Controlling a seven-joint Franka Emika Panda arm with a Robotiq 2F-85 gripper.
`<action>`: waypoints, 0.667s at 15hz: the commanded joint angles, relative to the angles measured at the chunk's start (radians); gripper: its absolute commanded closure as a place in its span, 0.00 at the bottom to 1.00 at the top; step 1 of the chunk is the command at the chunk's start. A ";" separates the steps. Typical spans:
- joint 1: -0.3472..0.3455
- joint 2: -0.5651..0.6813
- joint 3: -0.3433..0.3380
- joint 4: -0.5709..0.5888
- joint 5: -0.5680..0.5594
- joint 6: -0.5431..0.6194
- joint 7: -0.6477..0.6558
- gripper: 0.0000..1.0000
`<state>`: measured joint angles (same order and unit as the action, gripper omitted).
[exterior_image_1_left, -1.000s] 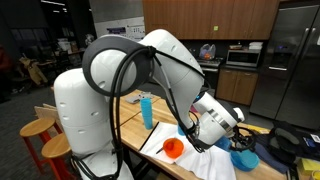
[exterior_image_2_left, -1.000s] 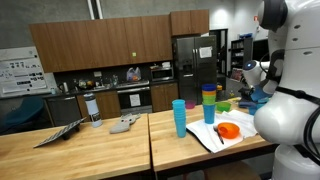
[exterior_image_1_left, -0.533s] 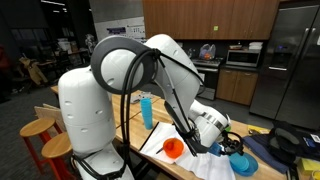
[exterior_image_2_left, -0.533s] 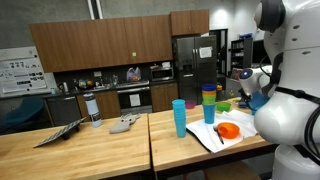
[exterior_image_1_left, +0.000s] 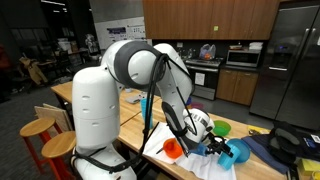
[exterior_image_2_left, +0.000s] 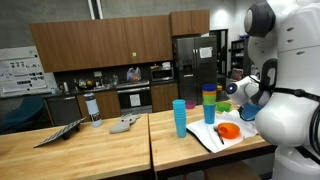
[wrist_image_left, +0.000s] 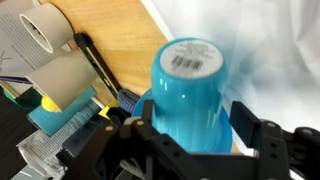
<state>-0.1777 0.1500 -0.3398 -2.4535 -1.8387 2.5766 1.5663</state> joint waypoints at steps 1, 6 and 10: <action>-0.039 0.012 0.054 0.000 0.002 -0.022 0.006 0.16; -0.037 0.026 0.057 0.005 0.001 -0.033 0.011 0.07; -0.037 0.026 0.057 0.005 0.001 -0.033 0.011 0.07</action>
<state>-0.1669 0.1800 -0.3322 -2.4470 -1.8387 2.5523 1.5840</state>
